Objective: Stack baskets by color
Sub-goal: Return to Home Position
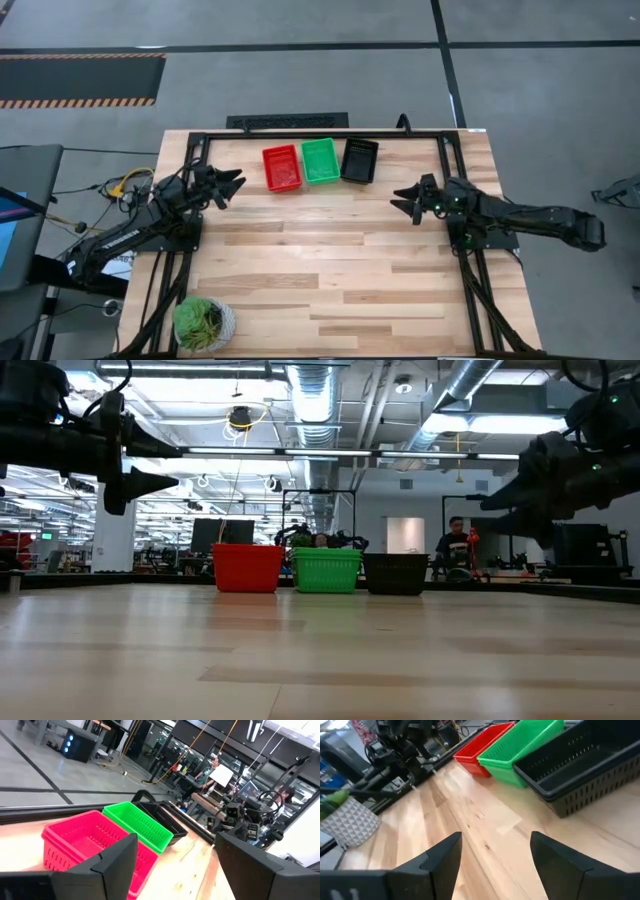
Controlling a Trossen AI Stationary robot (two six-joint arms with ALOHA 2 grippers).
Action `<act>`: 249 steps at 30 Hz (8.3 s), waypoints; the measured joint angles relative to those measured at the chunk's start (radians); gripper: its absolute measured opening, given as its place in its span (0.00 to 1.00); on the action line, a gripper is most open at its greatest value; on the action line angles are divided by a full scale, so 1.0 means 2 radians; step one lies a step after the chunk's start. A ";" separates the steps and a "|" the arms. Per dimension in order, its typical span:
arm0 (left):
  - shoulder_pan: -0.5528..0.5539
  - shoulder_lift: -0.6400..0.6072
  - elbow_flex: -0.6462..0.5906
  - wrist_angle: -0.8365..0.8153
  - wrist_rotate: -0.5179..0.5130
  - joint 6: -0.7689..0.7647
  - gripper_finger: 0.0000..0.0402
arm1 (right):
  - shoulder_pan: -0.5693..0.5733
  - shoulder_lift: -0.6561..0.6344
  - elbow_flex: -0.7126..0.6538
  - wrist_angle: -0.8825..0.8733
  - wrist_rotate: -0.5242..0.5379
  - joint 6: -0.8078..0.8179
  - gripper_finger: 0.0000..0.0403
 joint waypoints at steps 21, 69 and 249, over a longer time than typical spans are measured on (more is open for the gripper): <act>0.000 0.000 -0.001 0.008 0.050 -0.013 0.64 | 0.183 -0.021 0.022 0.312 0.109 0.066 0.65; -0.056 -0.004 -0.001 0.052 0.142 0.145 0.64 | 0.203 -0.178 0.000 -0.034 0.112 -0.114 0.65; -0.141 -0.003 -0.001 0.006 0.032 0.167 0.64 | 0.127 -0.177 -0.002 -0.057 0.039 -0.096 0.65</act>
